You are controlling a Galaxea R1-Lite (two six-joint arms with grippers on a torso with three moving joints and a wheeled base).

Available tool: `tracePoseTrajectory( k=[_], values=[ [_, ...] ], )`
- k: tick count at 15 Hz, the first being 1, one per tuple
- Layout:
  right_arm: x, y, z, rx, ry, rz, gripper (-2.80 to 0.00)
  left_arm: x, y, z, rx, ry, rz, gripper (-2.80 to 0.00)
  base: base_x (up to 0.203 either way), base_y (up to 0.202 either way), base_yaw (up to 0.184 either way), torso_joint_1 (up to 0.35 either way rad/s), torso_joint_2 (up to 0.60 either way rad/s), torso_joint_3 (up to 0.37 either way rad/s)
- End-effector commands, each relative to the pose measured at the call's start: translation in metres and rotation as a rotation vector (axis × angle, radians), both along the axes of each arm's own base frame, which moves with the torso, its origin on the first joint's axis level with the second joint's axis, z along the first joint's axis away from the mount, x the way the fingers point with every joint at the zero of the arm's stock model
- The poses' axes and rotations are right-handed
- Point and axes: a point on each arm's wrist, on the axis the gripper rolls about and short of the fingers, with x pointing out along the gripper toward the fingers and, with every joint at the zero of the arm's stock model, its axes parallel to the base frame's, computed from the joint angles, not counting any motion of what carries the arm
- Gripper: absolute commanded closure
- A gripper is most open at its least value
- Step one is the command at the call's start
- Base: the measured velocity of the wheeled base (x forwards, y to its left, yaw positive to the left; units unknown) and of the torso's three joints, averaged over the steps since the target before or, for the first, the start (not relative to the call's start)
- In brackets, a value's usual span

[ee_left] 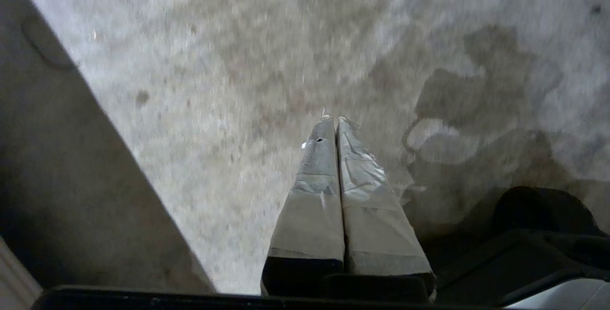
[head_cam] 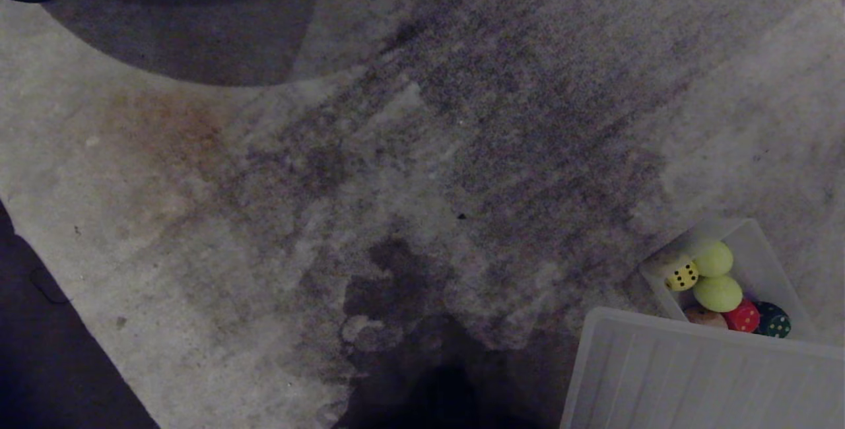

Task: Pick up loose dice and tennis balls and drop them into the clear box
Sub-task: Close the lid

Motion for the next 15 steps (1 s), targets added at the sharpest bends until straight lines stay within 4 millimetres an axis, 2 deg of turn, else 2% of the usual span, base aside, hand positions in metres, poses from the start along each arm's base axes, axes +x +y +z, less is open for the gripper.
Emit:
tracePoseTrajectory(
  k=[1,5,11,15],
  values=[
    [0.0002,0.0000,0.0001,0.000,0.003,0.000,0.00,0.0002,0.0000,-0.0004,-0.001,0.002,0.001,0.00,-0.179,0.000,-0.005,0.002,0.00,0.006],
    [0.0002,0.0000,0.0001,0.000,0.003,0.000,0.00,0.0002,0.0000,-0.0004,-0.001,0.002,0.001,0.00,-0.163,0.000,-0.001,0.003,0.00,0.002],
    [0.0002,0.0000,0.0001,0.002,0.003,0.001,0.00,0.0002,0.0000,-0.0004,0.001,0.002,-0.001,0.00,0.000,0.000,0.000,0.000,0.00,0.000],
    [0.0002,0.0000,0.0001,0.002,0.003,0.000,0.00,0.0002,0.0000,-0.0004,0.001,0.002,0.001,0.00,0.004,0.008,-0.113,0.002,0.00,0.002]
  ],
)
